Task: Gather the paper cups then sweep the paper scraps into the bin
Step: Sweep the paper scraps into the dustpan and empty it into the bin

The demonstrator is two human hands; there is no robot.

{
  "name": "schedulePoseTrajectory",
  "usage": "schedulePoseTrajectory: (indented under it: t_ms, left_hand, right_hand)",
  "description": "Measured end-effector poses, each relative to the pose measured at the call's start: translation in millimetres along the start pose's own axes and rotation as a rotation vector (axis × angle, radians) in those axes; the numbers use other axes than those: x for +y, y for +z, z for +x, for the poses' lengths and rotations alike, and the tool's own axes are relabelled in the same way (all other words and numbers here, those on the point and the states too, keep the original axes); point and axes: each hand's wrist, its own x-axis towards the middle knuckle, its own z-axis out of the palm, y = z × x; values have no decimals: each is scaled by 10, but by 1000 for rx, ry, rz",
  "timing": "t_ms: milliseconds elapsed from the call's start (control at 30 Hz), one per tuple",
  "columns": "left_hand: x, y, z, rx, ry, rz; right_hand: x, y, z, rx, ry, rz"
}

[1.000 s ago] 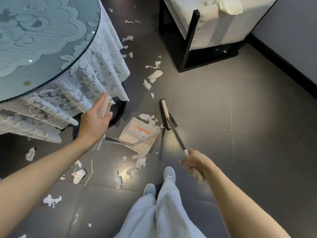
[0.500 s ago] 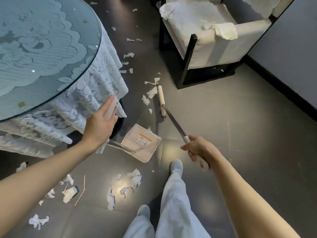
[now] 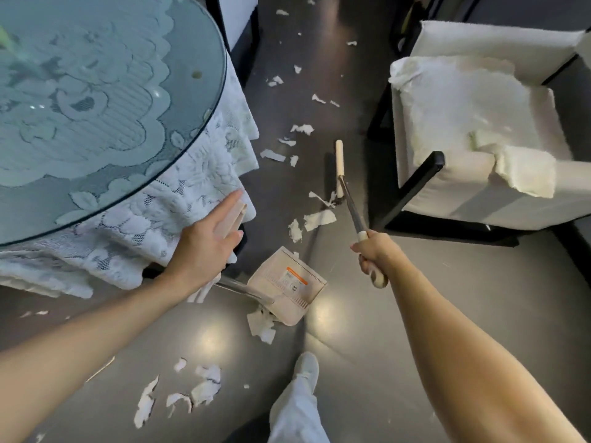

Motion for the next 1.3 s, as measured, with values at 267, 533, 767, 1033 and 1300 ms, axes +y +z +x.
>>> schedulePoseTrajectory:
  t_ms: [267,533,767,1033,1300]
  left_hand:
    - [232,334,565,86,-22,2]
    - [386,383,648,32,-24,60]
    - [202,-15,116,-8,25,69]
    - [-620,-921,-1180,19,50,77]
    - [-1528,-1803,-2371,6,33,115]
  right_hand:
    - [-292,-391,1046,80,-27,-382]
    - [-203,-322,849,-221,130,-427]
    - [-57,17,28,-327,226,-358]
    - [623,1109,-1316,-299,88,-554]
    - [1243,2278,-2806,-362,35,-772]
